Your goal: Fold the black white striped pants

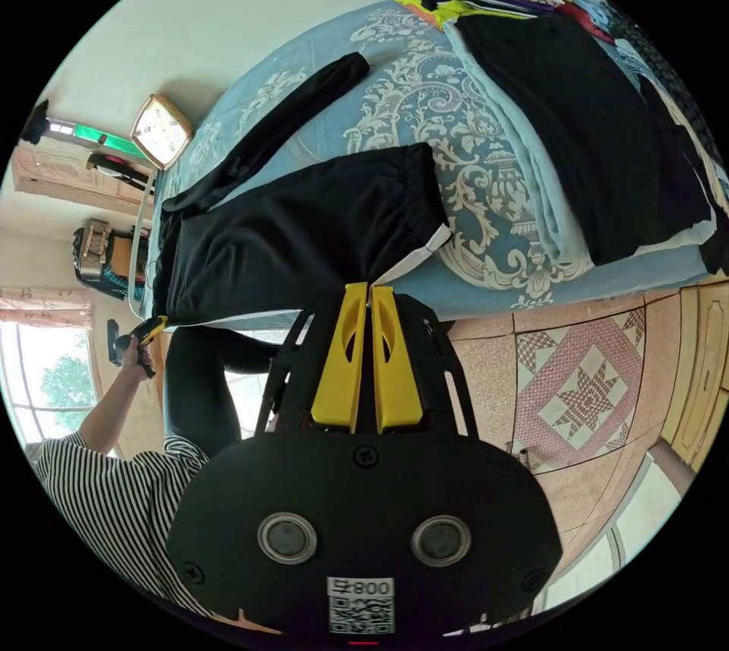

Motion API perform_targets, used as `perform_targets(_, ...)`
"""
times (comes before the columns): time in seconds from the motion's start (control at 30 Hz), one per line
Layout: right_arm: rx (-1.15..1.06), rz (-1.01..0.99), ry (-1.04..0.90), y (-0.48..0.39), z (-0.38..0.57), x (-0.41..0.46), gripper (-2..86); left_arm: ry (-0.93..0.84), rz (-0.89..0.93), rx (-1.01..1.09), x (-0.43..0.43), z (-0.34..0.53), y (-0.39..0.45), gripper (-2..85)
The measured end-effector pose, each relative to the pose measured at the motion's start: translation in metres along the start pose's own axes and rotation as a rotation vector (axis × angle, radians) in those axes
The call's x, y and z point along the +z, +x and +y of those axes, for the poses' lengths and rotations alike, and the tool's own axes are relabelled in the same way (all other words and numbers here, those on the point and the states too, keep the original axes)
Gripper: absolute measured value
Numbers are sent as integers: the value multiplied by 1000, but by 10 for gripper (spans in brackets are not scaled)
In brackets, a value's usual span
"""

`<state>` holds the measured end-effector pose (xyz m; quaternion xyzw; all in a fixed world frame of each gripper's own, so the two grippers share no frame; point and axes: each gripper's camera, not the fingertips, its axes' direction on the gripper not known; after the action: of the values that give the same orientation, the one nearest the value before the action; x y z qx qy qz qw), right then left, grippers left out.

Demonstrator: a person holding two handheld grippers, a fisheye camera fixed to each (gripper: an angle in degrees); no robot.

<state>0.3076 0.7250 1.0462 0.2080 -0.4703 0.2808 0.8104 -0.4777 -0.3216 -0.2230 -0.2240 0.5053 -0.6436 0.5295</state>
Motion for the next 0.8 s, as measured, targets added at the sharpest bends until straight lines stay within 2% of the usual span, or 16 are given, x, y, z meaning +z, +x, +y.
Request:
perform_targets(0.1,-13,-10,65,-5,0,-18,7,-2,-8,8,0,-8,14,2)
perform_targets(0.2,-3,-14,3,-4,-2,-10,8,-8,-15,5,2,-18,30,2)
perform_targets(0.37,159,-172,-10,33,25,-3,13,32,-32,21,-4,-30,61,5)
perform_targets(0.53,269,-222,54,60,46,-26,23,117,8,134,-17,-45,108,14)
perform_targets(0.67,178,-268,119,35,11,-41,37,127,152,245,-9,-82,165,39)
perform_targets(0.8,45,-274,150,-7,-56,-41,54,109,279,259,20,-140,227,59)
